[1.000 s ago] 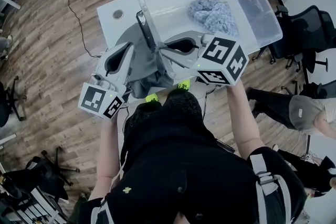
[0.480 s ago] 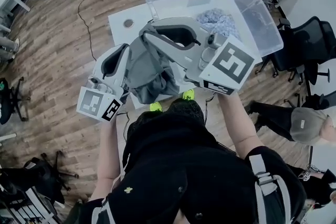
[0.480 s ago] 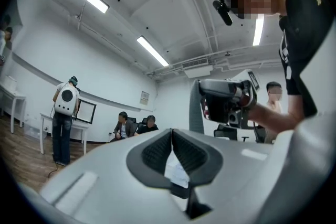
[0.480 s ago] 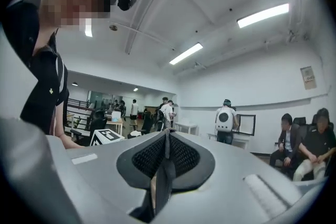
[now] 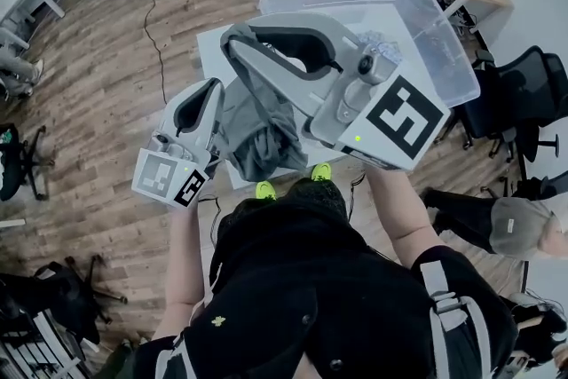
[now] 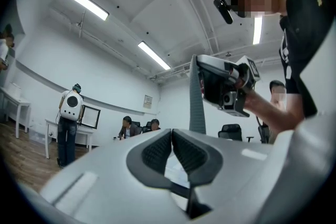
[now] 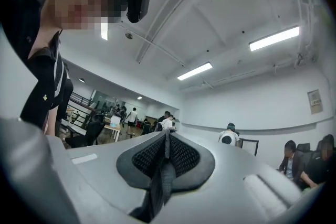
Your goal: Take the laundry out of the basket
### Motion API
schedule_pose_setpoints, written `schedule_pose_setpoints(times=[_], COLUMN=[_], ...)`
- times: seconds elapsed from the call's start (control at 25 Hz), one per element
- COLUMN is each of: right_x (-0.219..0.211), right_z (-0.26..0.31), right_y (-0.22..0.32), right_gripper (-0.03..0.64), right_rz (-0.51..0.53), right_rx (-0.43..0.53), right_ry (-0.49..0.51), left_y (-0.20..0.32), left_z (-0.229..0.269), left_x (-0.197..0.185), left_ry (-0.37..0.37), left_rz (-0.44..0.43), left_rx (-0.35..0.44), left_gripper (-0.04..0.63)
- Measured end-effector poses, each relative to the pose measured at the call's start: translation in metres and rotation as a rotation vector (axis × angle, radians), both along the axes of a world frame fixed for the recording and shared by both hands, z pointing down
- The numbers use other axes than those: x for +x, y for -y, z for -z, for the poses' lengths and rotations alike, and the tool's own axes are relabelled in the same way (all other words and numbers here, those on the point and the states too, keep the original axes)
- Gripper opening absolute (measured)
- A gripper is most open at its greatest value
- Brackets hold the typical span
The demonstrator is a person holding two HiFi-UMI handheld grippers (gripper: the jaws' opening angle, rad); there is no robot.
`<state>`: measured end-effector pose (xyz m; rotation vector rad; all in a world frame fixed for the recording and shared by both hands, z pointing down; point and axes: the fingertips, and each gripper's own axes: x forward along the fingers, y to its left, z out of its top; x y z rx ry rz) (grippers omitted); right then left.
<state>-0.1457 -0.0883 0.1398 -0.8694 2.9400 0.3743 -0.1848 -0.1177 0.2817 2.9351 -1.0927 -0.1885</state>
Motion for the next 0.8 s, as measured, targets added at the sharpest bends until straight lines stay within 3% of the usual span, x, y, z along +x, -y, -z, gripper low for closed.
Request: schedule_pose_setpoints(times=[0.12,0.36,0.68,0.8], right_x=[-0.005,0.007,0.005,0.007], right_z=[0.009,-0.041,-0.189,-0.238], right_y=[0.0,0.017,0.026,0.032], right_gripper=[0.015,0.015,0.015,0.015], right_rz=[0.002,-0.085,-0.222,-0.282], right_rx=[0.004,-0.101,-0.378,-0.454], right_ry=[0.012,-0.05,-0.134,-0.214], left_y=[-0.003,-0.004,-0.004,-0.004], left_z=[0.001,-0.007,-0.05,-0.067], left_x=[-0.006,-0.01,-0.015,-0.015], left_ry=[-0.006,0.003,0.019,0.024], left_rz=[0.006,0.013,0.027,0.027], left_rx=[0.0,-0.029,-0.142,-0.18], left_gripper=[0.011,0.011,0.011,0.011])
